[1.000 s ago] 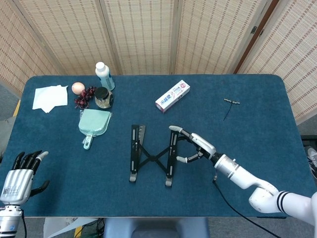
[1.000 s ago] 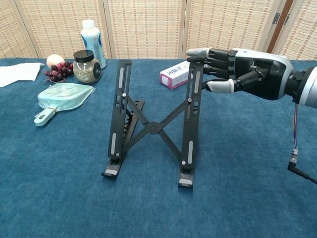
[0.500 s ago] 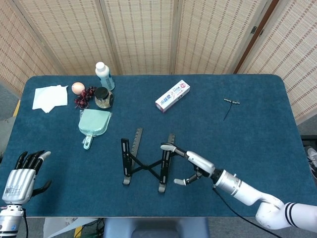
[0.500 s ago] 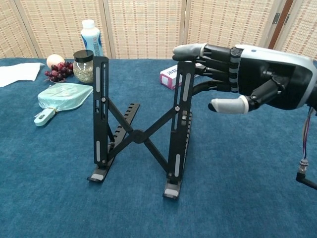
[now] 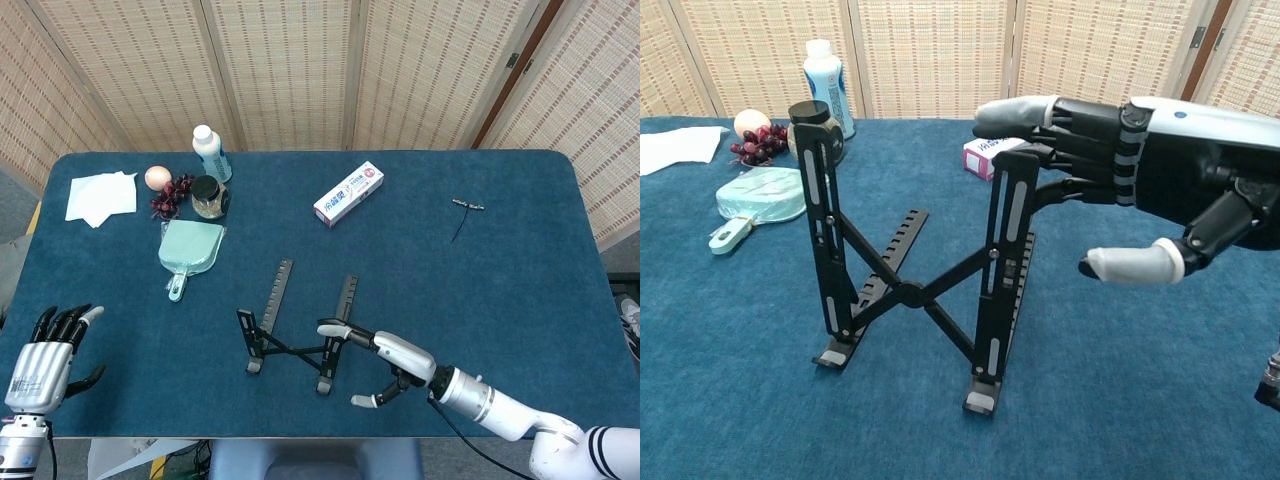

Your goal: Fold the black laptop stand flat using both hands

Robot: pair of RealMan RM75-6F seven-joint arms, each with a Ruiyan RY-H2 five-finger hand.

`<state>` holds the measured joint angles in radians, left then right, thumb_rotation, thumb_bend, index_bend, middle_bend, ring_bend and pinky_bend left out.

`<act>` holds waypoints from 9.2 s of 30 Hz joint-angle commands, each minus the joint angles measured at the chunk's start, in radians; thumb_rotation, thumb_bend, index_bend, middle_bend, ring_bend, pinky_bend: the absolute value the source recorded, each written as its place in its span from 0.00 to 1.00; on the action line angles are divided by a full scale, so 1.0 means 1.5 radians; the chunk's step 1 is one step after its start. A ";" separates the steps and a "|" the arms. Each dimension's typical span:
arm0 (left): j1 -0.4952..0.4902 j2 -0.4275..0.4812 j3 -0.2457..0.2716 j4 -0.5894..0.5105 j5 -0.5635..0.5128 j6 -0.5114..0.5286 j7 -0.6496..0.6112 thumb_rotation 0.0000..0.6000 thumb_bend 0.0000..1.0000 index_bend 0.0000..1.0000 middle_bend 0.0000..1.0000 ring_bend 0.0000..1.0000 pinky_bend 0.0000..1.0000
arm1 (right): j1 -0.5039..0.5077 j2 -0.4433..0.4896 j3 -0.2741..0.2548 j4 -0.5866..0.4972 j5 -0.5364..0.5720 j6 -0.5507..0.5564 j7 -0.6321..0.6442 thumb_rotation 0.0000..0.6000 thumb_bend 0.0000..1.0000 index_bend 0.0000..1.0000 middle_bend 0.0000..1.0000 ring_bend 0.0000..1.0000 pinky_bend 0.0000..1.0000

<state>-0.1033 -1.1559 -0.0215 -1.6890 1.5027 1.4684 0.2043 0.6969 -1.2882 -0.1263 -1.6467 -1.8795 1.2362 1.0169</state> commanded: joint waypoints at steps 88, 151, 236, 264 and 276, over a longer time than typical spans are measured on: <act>0.002 0.003 0.018 -0.008 0.008 -0.021 -0.007 1.00 0.20 0.15 0.15 0.14 0.08 | -0.051 -0.214 -0.018 0.083 0.155 -0.063 0.287 1.00 0.20 0.00 0.03 0.00 0.14; -0.406 -0.086 0.120 0.295 0.264 -0.241 -1.321 1.00 0.20 0.09 0.17 0.16 0.11 | -0.118 0.062 0.015 -0.073 0.100 0.088 0.167 1.00 0.20 0.00 0.02 0.00 0.14; -0.391 0.016 0.175 0.211 0.147 -0.111 -1.335 1.00 0.20 0.03 0.17 0.15 0.18 | -0.036 -0.170 0.152 -0.040 0.334 -0.171 -0.268 1.00 0.15 0.00 0.00 0.00 0.12; -0.379 0.017 0.087 0.143 0.029 -0.253 -0.796 1.00 0.20 0.04 0.18 0.15 0.18 | -0.071 -0.049 0.136 0.104 0.202 -0.086 -0.528 1.00 0.13 0.00 0.00 0.00 0.01; -0.359 -0.080 0.051 0.189 -0.005 -0.260 -0.432 1.00 0.20 0.04 0.17 0.15 0.18 | -0.066 -0.130 0.136 0.186 0.238 -0.109 -0.676 1.00 0.10 0.00 0.00 0.00 0.01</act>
<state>-0.6597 -1.2119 0.0798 -1.4410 1.5149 1.0726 -0.5677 0.5971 -1.4583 0.0723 -1.3875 -1.5455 1.0841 0.0309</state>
